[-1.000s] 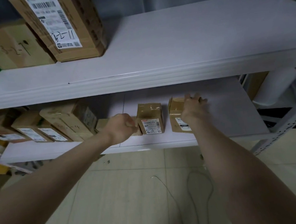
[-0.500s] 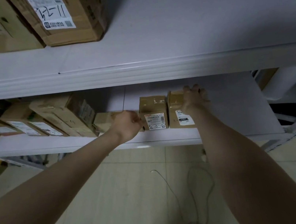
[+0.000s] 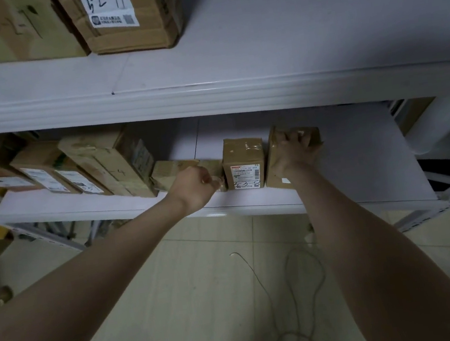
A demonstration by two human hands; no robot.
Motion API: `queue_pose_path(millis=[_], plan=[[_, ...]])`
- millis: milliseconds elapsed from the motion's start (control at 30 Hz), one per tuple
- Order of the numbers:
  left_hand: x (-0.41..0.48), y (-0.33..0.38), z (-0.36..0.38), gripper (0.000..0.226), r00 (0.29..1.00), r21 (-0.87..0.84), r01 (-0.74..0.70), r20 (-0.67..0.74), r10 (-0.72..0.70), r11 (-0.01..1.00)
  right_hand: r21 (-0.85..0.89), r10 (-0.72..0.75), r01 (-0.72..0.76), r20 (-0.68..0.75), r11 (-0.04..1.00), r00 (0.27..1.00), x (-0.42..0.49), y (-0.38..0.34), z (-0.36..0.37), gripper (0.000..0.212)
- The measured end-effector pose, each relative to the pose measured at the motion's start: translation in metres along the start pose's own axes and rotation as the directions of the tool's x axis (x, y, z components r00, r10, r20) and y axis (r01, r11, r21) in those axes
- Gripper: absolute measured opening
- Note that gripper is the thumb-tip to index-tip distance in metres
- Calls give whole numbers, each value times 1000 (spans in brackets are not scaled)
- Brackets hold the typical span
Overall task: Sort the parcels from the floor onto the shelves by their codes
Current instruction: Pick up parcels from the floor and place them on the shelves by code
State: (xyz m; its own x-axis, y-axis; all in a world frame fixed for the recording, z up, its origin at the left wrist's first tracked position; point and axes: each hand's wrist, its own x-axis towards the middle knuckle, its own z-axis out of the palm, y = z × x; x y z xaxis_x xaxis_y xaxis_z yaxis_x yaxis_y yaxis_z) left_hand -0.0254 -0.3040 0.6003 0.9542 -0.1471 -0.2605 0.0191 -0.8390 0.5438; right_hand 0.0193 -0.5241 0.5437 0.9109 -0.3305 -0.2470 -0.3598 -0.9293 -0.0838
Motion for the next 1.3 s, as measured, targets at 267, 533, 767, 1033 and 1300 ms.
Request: queue_pose_path(millis=[267, 533, 767, 1033, 1300], plan=[[-29, -52, -14, 18, 999, -81, 39, -18, -41, 996, 10, -49, 51, -109, 999, 993, -37, -38, 9, 85], [-100, -158, -43, 27, 986, -141, 137, -71, -148, 981, 52, -193, 204, -174, 978, 966, -129, -138, 45, 72], [-212, -302, -73, 30, 916, -157, 369, -108, -387, 916, 23, -398, 399, -59, 916, 916, -243, -257, 114, 67], [-352, -475, -59, 24, 724, -338, 622, -94, -683, 706, 10, -615, 621, 148, 784, 774, -390, -362, 218, 65], [-445, -575, 10, 30, 563, -423, 754, 22, -826, 502, 14, -612, 651, 360, 759, 705, -469, -400, 338, 65]])
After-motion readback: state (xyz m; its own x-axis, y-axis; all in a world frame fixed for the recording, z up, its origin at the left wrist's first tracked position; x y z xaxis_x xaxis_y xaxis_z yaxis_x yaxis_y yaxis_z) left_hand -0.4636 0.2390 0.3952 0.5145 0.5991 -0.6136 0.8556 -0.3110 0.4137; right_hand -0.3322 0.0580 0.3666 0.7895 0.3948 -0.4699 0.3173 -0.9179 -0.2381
